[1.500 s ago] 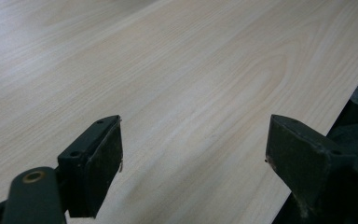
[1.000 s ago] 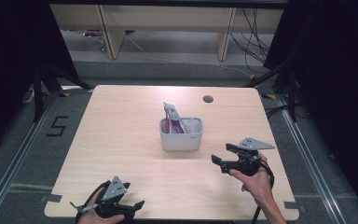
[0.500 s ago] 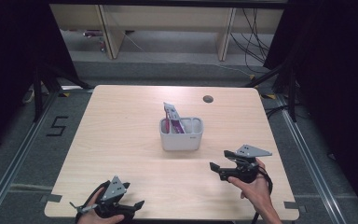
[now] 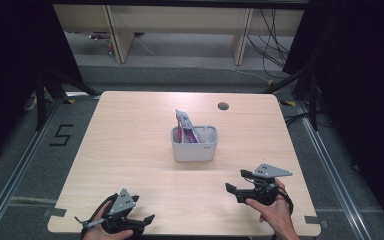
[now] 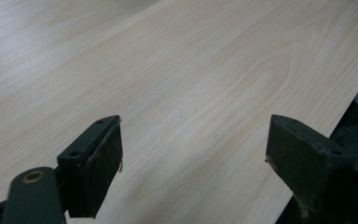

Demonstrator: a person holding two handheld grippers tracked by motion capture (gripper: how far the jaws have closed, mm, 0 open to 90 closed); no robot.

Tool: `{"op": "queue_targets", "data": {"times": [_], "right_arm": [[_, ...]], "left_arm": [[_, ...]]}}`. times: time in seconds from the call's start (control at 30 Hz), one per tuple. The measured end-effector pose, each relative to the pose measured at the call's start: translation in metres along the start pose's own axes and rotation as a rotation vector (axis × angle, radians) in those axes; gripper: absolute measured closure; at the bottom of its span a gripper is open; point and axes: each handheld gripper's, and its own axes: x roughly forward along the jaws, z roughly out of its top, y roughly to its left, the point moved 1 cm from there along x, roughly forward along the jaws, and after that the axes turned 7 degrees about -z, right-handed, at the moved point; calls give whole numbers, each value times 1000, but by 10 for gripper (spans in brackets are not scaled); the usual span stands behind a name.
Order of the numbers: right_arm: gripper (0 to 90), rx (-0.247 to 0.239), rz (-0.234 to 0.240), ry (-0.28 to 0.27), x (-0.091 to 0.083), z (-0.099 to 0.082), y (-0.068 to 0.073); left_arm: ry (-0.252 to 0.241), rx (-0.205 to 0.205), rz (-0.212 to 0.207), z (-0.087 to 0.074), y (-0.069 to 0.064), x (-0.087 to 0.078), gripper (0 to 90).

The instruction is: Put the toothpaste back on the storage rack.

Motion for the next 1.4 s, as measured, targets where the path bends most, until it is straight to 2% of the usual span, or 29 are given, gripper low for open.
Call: {"op": "queue_targets", "data": {"times": [0.1,0.2,0.23,0.37,0.43,0.47,0.5,0.53,0.6,0.7,0.73,0.8,0.83,0.87,0.9,0.97,1.0,1.03,1.07,1.1,1.13,1.17,1.3,1.33,1.37,1.4], "right_arm": [[196,-18,1,-17,1,-4,-1],[188,9,-2,1,-1,-9,2],[185,-14,2,-2,-3,-9,1],[167,-6,23,20,-5,-20,5],[166,3,18,22,-6,-21,7],[164,-28,9,12,-6,-22,5],[161,-9,20,34,-9,-25,8],[161,-21,26,26,-9,-26,8],[161,-14,33,37,-10,-27,9],[161,-39,26,40,-12,-31,11],[161,-52,21,56,-13,-33,13],[161,-40,21,73,-14,-34,15],[161,-58,25,65,-15,-35,15],[161,-32,24,86,-16,-36,17],[161,-50,25,73,-16,-37,17],[161,-63,24,87,-17,-39,17],[161,-86,17,94,-18,-40,17],[161,-72,9,97,-18,-41,19],[161,-79,5,119,-18,-43,20],[161,-79,5,119,-18,-43,20],[161,-126,7,121,-18,-45,20],[160,-134,-5,122,-18,-46,21],[161,-121,4,147,-20,-48,25],[161,-143,4,140,-19,-48,24],[161,-142,11,152,-20,-48,25],[161,-148,-2,144,-20,-49,26]], "left_arm": [[0,0,0,0,0,0,182],[0,0,0,0,0,0,182],[-2,-2,0,0,0,0,181],[-5,-2,4,0,0,0,181],[-5,-1,4,0,0,0,181],[-5,-1,4,0,0,0,181],[-12,-8,3,0,-1,0,181],[-10,-7,0,0,-1,1,181],[-9,-7,-1,0,-1,1,181],[-9,-7,-1,0,-1,1,181],[-8,-8,1,0,-1,1,181],[-6,-10,1,-1,-1,1,181],[-5,-8,-1,-1,-1,1,181],[-5,-7,-2,-1,-1,1,181],[-5,-6,-2,-1,-2,1,181],[-12,-12,-3,-1,-2,1,180],[-6,-7,-3,-1,-2,1,180],[-10,-12,-4,-1,-2,2,181],[-11,-12,-4,-1,-2,2,180],[-9,-12,-4,-1,-2,2,180],[-4,-9,-4,-1,-2,1,180],[-1,-5,-5,-1,-2,1,180],[0,-1,-6,-1,-3,1,180],[0,-2,-5,-1,-3,1,180],[0,-3,-6,-1,-3,1,180],[-1,-3,-5,-1,-3,1,180]]}}
